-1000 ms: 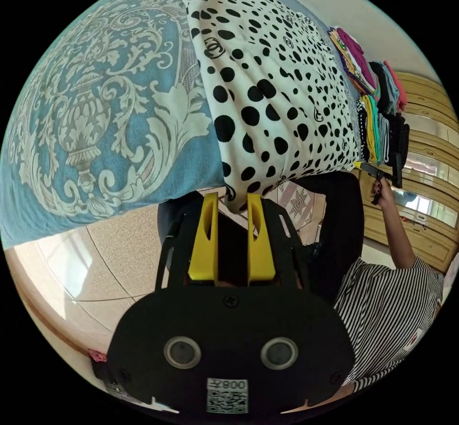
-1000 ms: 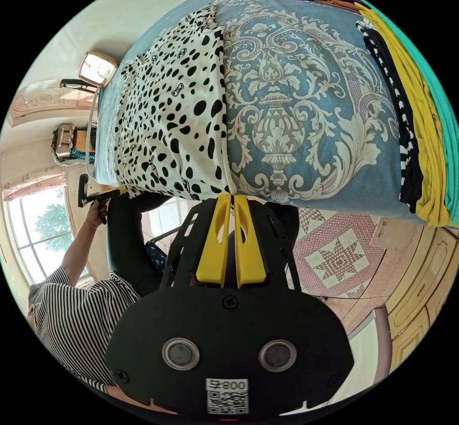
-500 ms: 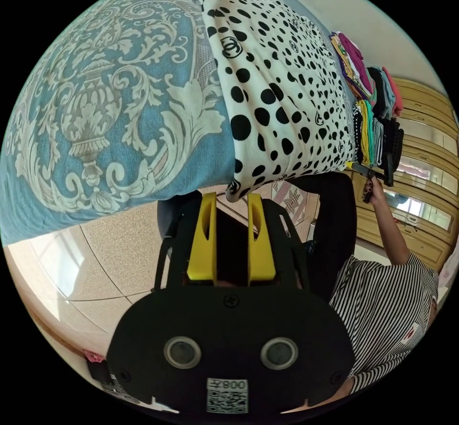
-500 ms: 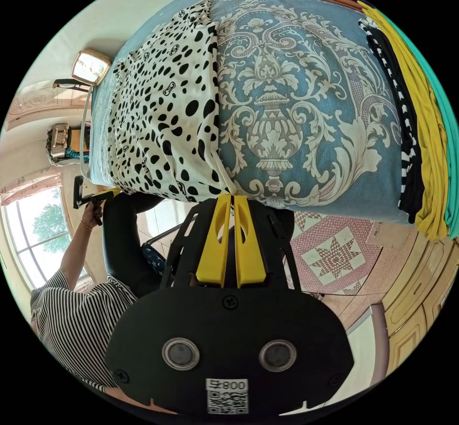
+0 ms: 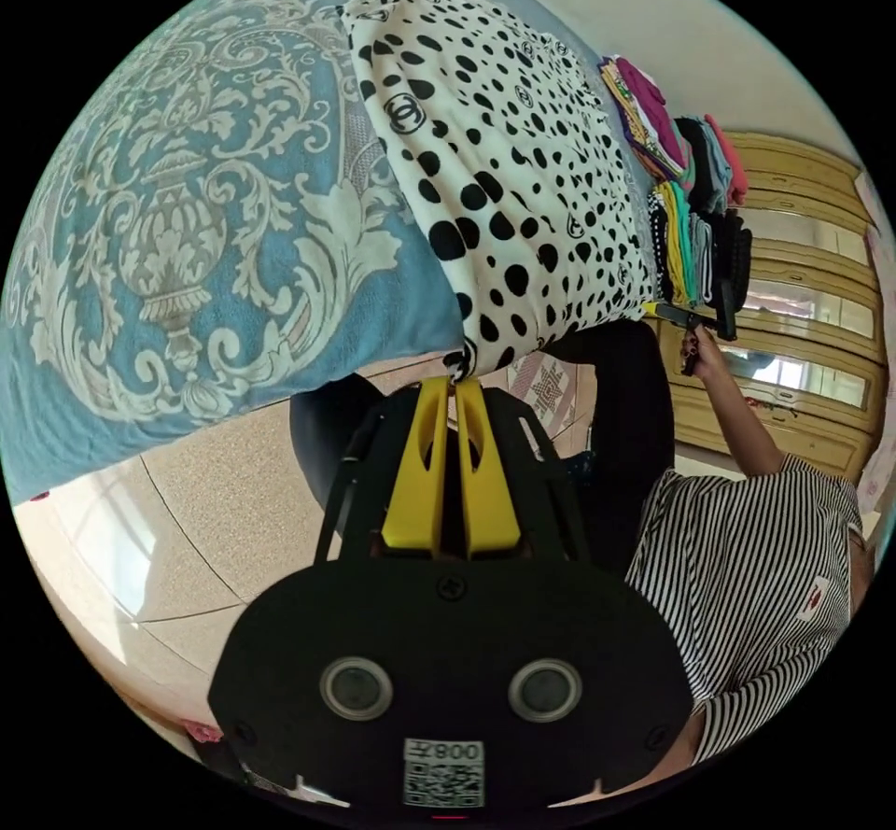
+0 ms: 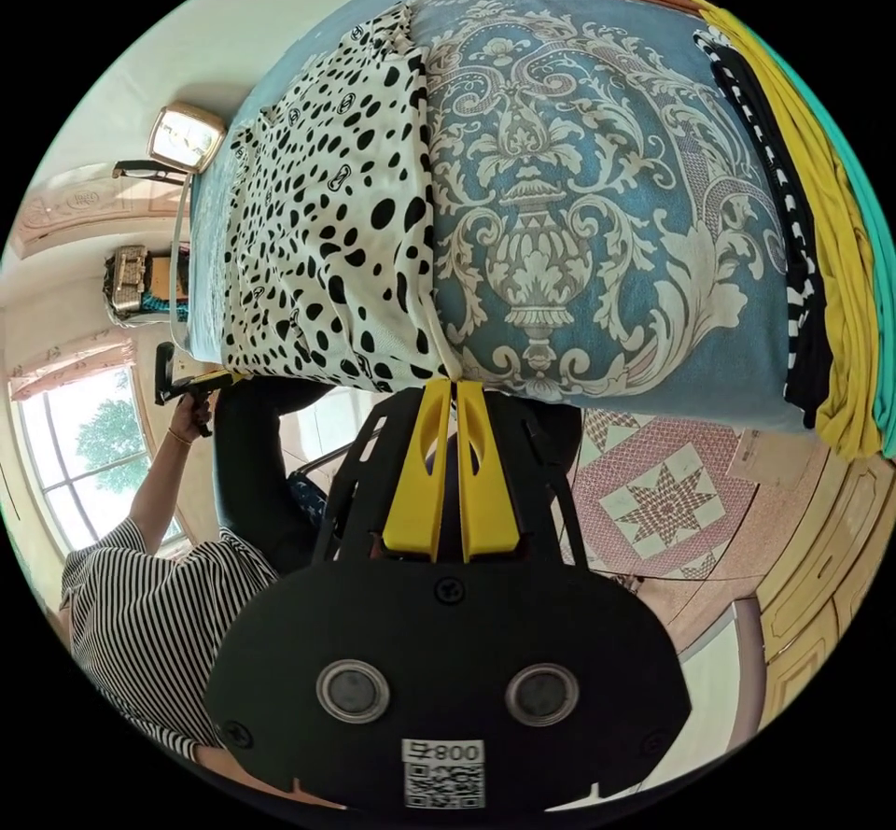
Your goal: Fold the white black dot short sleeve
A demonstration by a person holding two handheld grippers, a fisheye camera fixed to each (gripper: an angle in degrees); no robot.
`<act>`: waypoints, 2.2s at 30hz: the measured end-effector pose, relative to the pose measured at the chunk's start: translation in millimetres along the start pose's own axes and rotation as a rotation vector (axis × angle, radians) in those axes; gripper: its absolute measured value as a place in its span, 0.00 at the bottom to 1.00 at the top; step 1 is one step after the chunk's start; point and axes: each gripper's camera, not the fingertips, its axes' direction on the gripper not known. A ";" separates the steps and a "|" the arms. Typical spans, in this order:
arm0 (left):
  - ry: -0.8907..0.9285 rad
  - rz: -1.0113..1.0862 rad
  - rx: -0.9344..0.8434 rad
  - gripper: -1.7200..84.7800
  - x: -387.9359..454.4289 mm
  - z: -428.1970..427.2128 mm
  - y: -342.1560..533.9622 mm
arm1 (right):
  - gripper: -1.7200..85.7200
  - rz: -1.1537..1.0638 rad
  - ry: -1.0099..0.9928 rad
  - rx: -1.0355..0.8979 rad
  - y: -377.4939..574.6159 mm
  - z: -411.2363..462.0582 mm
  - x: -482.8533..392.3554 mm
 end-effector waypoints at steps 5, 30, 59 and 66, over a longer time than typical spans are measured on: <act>0.049 0.034 0.104 0.03 -6.7 -42.0 47.6 | 0.03 -0.060 -0.066 0.046 24.4 -15.7 5.9; 0.218 -0.008 0.322 0.03 -91.9 -118.0 193.7 | 0.02 -0.198 -0.276 0.128 162.2 -29.4 48.7; 0.261 -0.017 0.502 0.03 -179.4 -178.8 -154.7 | 0.03 -0.228 -0.365 0.274 -110.1 -13.5 90.7; 0.235 -0.057 0.488 0.03 -197.0 -172.9 -278.4 | 0.03 -0.185 -0.353 0.232 -230.7 15.5 104.9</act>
